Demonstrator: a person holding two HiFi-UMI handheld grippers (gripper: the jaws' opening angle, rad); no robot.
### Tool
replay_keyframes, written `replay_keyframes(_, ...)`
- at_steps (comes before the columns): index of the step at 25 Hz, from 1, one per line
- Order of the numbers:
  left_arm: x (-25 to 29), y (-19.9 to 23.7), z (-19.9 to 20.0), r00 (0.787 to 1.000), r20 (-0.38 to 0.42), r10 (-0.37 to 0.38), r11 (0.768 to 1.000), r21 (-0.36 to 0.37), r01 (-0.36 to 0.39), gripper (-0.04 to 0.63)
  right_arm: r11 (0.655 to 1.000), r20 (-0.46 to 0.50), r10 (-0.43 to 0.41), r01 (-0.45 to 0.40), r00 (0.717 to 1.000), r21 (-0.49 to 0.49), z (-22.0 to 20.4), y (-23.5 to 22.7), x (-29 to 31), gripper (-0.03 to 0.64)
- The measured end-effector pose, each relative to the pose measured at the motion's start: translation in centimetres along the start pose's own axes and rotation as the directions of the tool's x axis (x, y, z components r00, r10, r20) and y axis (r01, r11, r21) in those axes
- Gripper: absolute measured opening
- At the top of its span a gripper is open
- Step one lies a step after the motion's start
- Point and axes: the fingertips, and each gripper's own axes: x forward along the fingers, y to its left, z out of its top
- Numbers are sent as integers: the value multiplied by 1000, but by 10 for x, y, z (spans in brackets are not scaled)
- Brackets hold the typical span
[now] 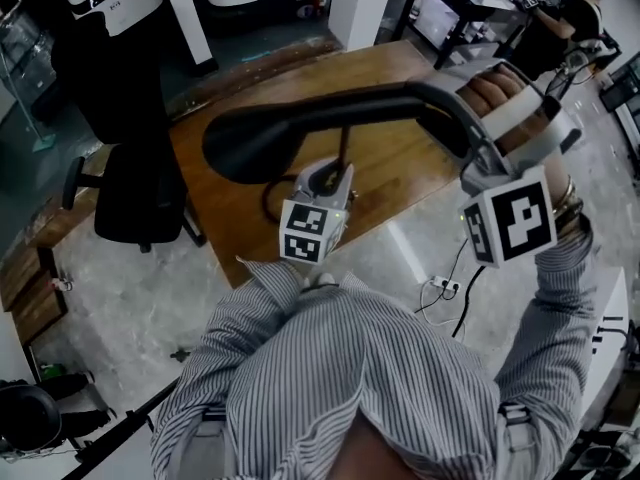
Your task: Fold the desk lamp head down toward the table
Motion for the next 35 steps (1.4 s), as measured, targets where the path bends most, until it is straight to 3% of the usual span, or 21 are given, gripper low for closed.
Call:
replay_keyframes(4, 1, -1, -1, 1000, 9, 2, 1000, -3, -2, 60, 990, -29, 95, -98, 995, -98, 1, -1, -3, 196)
replay_keyframes(9, 0, -1, 0, 1000, 21, -2, 1000, -11, 2, 60, 967, -63, 154, -163, 986, -194, 3, -13, -4, 196)
replay_keyframes(15, -1, -1, 0, 1000, 26, -8, 1000, -11, 8, 61, 971, -64, 131, -141, 989, -194, 4, -17, -4, 196)
replay_keyframes(18, -1, -1, 0, 999, 33, -13, 999, -34, 14, 69, 991, -33, 50, -53, 998, -122, 4, -20, -5, 196)
replay_keyframes(20, -1, -1, 1, 999, 35, -13, 999, -42, 14, 71, 1000, -7, -26, 26, 1000, -8, -1, -23, -5, 198)
replay_keyframes(22, -2, -2, 1, 999, 30, -14, 998, -54, 15, 71, 982, -2, -107, 106, 994, 156, -11, -22, -7, 199)
replay_keyframes(23, -3, -1, 0, 1000, 28, -11, 998, -63, 13, 72, 957, -13, -156, 155, 988, 247, -17, -20, -8, 199)
replay_keyframes(25, -8, 1, -2, 1000, 22, 1, 996, -85, 1, 77, 866, -48, -243, 239, 969, 438, -30, -12, -8, 199)
replay_keyframes(27, -14, 1, -4, 1000, 15, 14, 995, -104, -12, 78, 727, -46, -288, 249, 957, 640, -34, 6, -2, 198)
replay_keyframes(29, -19, 2, -5, 1000, 8, 25, 994, -109, -24, 75, 540, 5, -325, 181, 946, 822, -23, 27, 9, 198)
replay_keyframes(31, -25, 4, -7, 999, -1, 39, 993, -115, -38, 59, 344, 53, -368, 82, 928, 935, -4, 47, 21, 190)
replay_keyframes(35, -40, 10, -10, 997, -13, 71, 986, -148, -73, 48, -29, 40, -452, -60, 891, 998, 32, 76, 43, 81)
